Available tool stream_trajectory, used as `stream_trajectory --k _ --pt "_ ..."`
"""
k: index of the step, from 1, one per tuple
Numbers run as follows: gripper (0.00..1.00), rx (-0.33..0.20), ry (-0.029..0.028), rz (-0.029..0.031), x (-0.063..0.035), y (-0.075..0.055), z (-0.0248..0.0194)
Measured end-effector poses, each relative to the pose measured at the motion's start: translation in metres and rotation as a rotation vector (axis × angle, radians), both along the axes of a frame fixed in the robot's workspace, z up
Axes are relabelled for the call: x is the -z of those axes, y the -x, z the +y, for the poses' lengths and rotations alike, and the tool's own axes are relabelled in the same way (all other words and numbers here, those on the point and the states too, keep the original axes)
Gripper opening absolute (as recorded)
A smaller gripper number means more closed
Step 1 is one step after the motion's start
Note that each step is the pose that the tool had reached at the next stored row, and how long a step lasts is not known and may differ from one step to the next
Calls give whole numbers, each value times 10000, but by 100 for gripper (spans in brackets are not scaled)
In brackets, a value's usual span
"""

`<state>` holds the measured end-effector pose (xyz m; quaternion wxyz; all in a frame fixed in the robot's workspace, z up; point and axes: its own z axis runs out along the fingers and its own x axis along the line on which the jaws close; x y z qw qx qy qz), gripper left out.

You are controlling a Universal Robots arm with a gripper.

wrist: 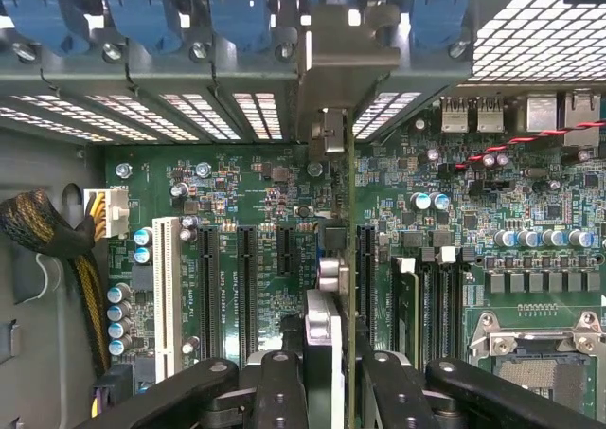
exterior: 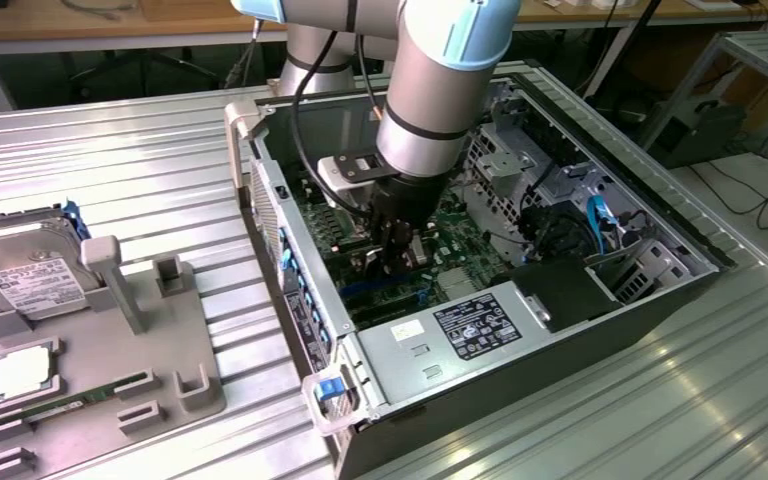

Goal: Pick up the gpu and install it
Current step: 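Insert the gpu into the slot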

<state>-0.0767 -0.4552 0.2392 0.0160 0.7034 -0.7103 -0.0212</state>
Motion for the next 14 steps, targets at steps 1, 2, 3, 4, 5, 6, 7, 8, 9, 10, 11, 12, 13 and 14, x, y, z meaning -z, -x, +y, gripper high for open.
stream_trajectory --k 1,2,3,4,5,6,7,8,9,10,11,12,13,14 --pt "28 0 0 0 0 0 0" --pt "28 0 -1 -1 3 0 0" --pt "28 0 -3 -2 10 0 0" --pt "28 0 -1 -1 17 0 0" --pt "28 0 -1 0 23 0 0" --pt "28 -1 3 2 27 0 0" --pt "28 -1 6 3 33 0 -1" --pt "28 -1 7 3 36 0 -1" --pt "28 -1 7 4 42 0 -1" --pt "28 0 6 3 47 0 -1" --pt "28 0 3 1 52 0 0" --pt "28 -1 2 0 53 0 0" --pt "28 0 0 0 54 0 0" --pt "28 -1 1 0 54 0 0"
